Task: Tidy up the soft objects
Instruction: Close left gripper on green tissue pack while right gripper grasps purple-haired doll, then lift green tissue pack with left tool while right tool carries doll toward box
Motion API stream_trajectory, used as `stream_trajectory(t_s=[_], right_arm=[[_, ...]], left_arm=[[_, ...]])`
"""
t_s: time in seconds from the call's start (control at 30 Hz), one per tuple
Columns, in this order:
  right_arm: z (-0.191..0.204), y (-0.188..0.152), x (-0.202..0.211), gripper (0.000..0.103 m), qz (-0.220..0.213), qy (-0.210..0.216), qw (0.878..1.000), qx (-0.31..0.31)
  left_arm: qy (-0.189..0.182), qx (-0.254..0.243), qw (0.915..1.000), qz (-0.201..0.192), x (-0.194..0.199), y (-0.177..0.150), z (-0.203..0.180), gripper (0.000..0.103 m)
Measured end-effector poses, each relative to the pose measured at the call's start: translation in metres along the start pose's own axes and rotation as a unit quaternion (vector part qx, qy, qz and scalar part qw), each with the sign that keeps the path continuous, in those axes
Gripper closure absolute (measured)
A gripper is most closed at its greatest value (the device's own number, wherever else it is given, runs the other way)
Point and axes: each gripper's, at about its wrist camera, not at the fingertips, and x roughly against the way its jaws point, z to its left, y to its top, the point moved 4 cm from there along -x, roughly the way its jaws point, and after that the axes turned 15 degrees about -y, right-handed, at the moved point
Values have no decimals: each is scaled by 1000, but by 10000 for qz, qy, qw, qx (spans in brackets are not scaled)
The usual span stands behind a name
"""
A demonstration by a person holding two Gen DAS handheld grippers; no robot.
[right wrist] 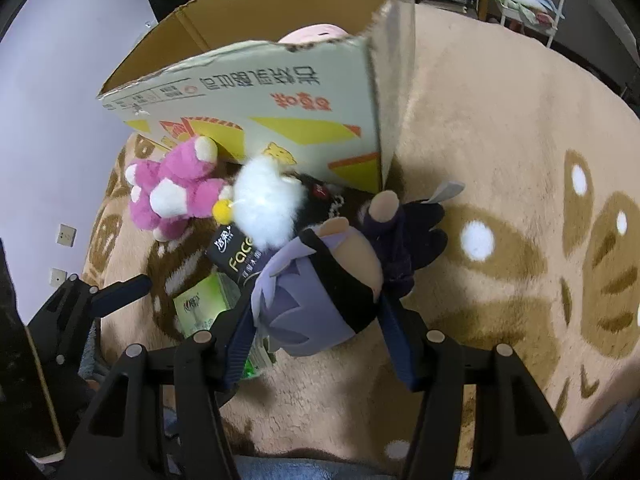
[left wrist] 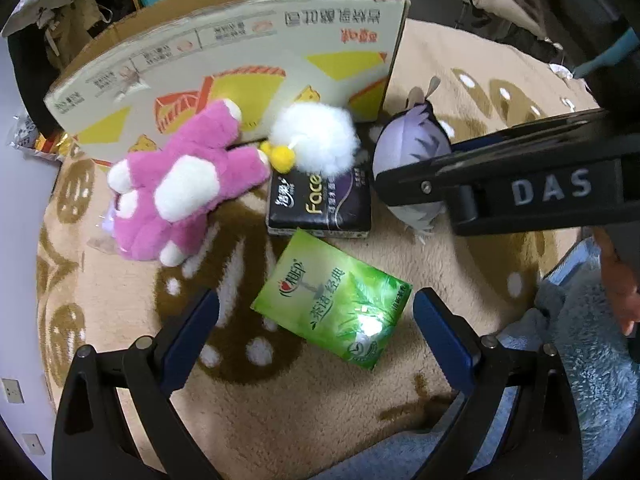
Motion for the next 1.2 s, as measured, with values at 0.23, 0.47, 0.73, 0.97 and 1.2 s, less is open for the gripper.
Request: stream_trajectory(t_s=[0.23, 0.47, 0.73, 0.97, 1.2], right_arm=[[-7, -1, 1, 41, 33, 17, 10000, -17], [-4, -1, -1, 41, 31, -9, 10000, -3], [1, 1, 5, 41, -173, -72, 9998, 43], [6, 1, 30, 42, -503, 87, 9987, 57], [11, 3, 62, 42, -1065, 212, 9941, 77]], left_arm=[[266, -147, 9995, 66, -12, 1, 2, 6], [-49, 211, 9997, 61, -13, 5, 21, 23], [153, 331, 9991, -225, 8, 3, 41, 24], [487, 383, 9944, -851, 50, 8, 53, 24], [867, 472, 9827, -1565, 94, 11, 57, 24]])
